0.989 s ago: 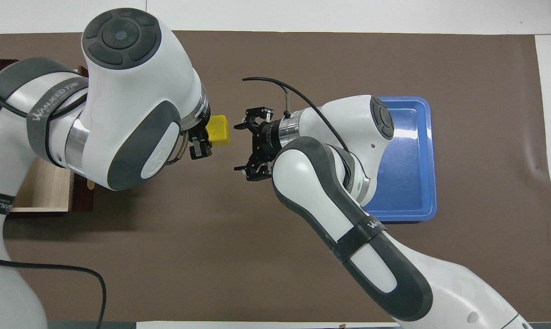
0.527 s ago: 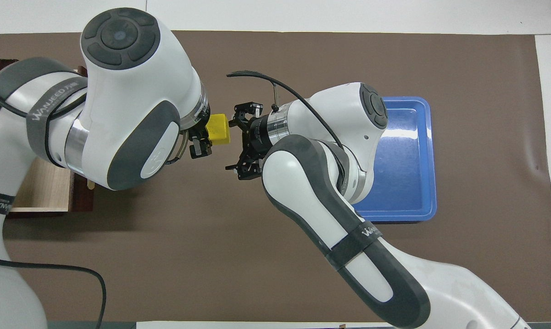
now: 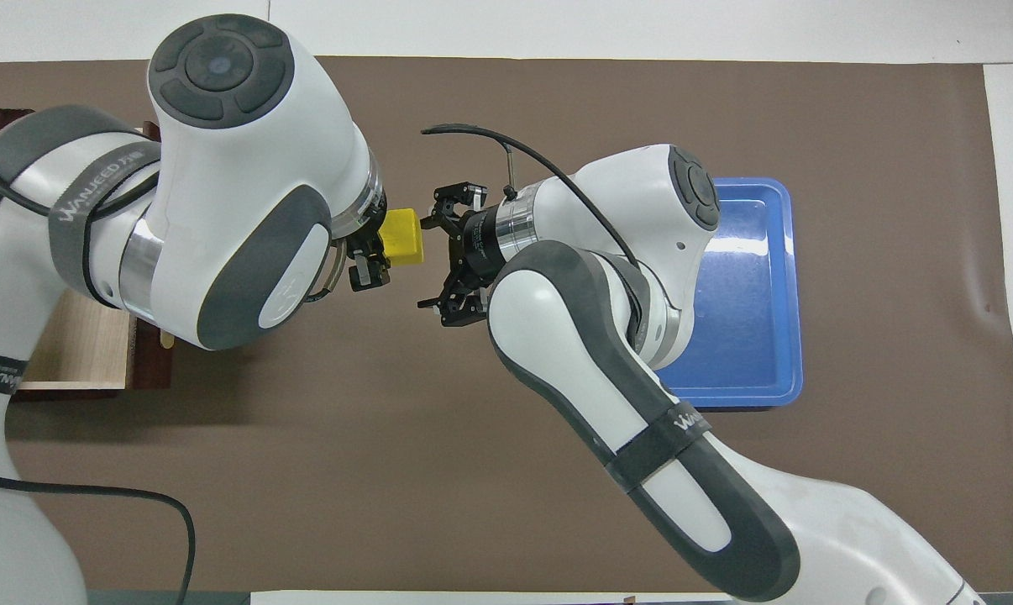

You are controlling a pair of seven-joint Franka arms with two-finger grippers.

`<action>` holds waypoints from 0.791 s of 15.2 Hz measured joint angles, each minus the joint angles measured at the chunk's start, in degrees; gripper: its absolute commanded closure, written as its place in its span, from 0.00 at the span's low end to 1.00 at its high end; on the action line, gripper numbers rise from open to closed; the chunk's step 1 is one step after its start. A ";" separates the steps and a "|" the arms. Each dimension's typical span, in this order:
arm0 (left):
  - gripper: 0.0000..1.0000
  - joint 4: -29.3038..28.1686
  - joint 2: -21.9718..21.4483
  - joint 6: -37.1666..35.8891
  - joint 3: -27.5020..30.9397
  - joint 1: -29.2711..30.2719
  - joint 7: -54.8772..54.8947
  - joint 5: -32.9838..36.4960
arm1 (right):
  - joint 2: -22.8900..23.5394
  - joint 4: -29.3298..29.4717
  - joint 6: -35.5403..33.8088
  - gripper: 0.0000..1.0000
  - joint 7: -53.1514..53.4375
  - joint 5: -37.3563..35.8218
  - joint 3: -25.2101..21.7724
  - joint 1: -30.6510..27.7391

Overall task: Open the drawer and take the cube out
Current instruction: 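Close the right gripper on the cube and open the left gripper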

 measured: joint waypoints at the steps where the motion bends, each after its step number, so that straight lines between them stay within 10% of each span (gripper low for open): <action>1: 1.00 -0.10 0.02 0.00 -0.03 0.00 0.00 0.00 | -0.01 0.53 -0.05 0.00 0.00 0.01 -0.01 -0.40; 12: 1.00 -0.54 0.10 0.30 -0.19 -0.07 0.01 0.00 | -0.01 1.83 -0.49 0.01 0.05 0.01 0.24 0.06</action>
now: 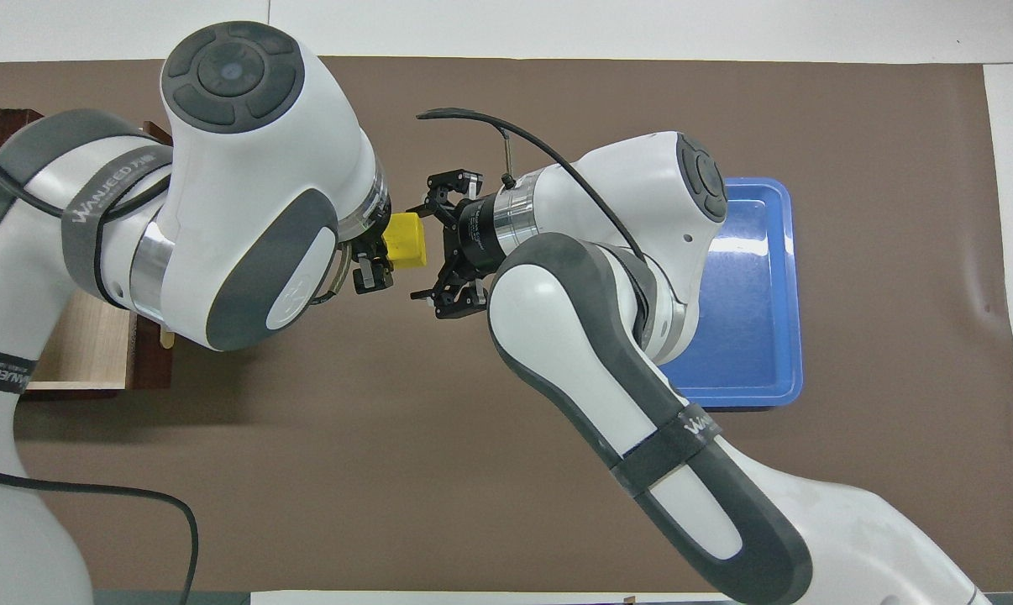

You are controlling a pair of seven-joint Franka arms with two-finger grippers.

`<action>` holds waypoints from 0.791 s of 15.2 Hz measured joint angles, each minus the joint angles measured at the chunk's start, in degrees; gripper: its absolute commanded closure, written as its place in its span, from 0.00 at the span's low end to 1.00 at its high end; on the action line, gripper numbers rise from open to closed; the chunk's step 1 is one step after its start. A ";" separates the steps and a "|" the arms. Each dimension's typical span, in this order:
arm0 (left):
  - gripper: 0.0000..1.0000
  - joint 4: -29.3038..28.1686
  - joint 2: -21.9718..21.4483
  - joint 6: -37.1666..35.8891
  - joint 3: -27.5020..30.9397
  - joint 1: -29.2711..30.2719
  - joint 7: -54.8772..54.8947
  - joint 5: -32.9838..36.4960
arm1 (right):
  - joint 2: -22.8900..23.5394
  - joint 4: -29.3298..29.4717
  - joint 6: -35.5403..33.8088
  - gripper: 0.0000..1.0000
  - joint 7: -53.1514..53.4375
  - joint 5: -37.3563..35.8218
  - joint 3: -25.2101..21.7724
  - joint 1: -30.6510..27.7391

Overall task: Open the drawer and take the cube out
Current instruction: 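Close the right gripper on the cube and open the left gripper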

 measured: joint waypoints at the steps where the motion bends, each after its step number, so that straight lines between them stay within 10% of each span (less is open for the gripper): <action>1: 1.00 0.00 0.00 0.00 0.00 0.00 0.00 0.00 | 0.00 0.00 0.00 0.07 0.00 0.00 0.00 0.00; 4: 1.00 -0.02 0.00 -0.04 -0.01 0.00 0.03 -0.01 | 0.01 0.01 0.05 1.00 0.00 -0.02 -0.01 0.00; 12: 1.00 -0.43 -0.02 0.73 -0.34 -0.14 0.08 0.02 | 0.44 1.30 -0.15 1.00 0.63 -1.92 -0.40 -0.51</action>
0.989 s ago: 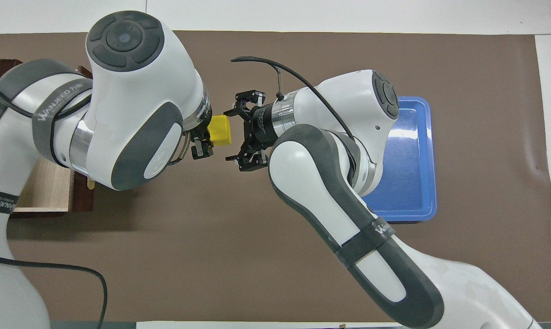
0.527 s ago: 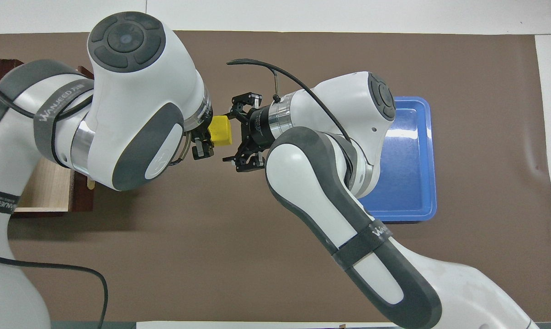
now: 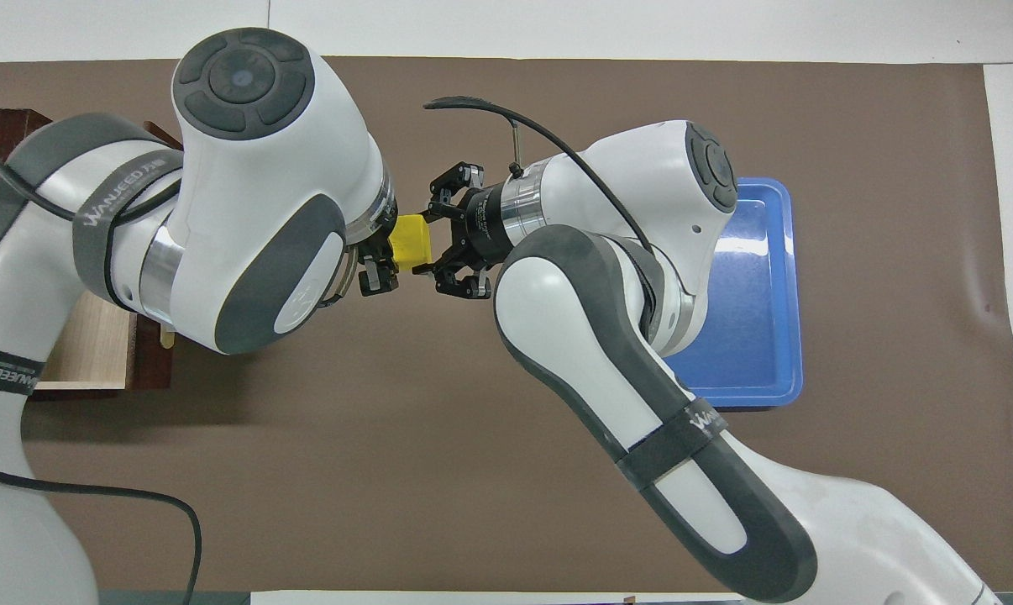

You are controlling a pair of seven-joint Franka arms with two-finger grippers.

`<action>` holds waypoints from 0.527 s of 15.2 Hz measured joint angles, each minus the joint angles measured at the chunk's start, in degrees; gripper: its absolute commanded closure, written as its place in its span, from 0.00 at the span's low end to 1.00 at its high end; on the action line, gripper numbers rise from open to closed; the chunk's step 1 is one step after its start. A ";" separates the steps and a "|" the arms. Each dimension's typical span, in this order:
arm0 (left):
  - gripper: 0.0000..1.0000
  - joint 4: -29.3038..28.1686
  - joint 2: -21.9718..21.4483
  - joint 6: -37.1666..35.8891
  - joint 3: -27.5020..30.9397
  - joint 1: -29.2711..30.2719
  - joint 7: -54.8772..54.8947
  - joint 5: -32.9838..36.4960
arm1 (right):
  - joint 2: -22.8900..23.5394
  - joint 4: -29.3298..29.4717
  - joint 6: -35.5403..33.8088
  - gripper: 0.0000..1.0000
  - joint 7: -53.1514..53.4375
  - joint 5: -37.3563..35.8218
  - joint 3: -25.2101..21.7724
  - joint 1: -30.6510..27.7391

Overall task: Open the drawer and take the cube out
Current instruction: 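Close the right gripper on the cube and open the left gripper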

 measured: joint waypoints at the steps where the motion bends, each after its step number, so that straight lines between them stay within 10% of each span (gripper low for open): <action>1: 1.00 0.00 0.00 0.08 0.02 0.00 0.00 0.00 | 0.07 0.11 -0.03 1.00 0.00 -0.06 0.00 -0.02; 4: 1.00 0.00 0.00 0.15 0.04 0.00 0.02 0.00 | 0.13 0.23 -0.06 1.00 0.00 -0.10 0.00 -0.03; 5: 0.67 0.00 0.00 0.17 0.04 0.00 0.06 0.00 | 0.13 0.25 -0.08 1.00 0.00 -0.10 -0.01 -0.04; 6: 0.07 0.00 0.00 0.19 0.04 0.00 0.12 0.00 | 0.14 0.26 -0.09 1.00 0.00 -0.10 -0.01 -0.05; 8: 0.00 -0.01 0.00 0.19 0.06 0.00 0.88 0.00 | 0.13 0.37 -0.27 1.00 -0.22 -0.11 0.00 -0.04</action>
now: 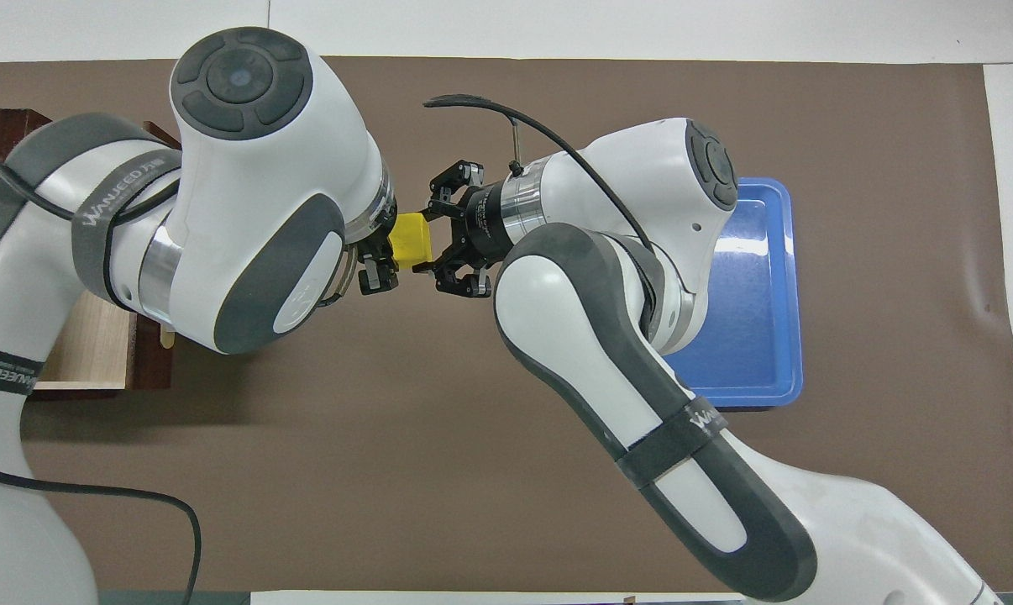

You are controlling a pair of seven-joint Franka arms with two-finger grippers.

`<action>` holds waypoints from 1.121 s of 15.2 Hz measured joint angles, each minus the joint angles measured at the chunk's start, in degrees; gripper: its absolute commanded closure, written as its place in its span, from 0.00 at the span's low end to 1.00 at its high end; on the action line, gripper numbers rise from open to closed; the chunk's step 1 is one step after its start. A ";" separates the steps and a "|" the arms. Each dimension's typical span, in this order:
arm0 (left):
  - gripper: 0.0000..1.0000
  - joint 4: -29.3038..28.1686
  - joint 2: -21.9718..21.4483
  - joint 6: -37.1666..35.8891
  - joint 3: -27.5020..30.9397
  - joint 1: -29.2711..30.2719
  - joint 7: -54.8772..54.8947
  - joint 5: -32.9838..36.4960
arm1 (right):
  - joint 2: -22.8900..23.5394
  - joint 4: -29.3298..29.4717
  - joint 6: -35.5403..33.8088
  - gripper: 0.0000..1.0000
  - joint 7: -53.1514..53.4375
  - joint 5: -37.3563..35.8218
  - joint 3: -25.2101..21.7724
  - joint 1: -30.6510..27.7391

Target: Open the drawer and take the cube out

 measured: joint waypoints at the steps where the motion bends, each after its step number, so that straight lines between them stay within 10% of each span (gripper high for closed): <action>1: 0.00 -0.02 0.00 -0.02 0.07 0.01 0.82 0.00 | 0.00 0.17 -0.51 1.00 -0.21 0.00 0.00 0.01; 9: 0.00 -3.42 -0.58 -0.35 1.21 2.16 8.94 0.22 | -0.01 1.54 -1.72 1.00 -0.26 0.00 -0.08 -1.01; 17: 0.00 -22.48 -7.96 9.20 1.47 10.21 21.27 9.95 | 0.41 0.38 -12.47 1.00 -9.43 -0.41 -0.60 -18.52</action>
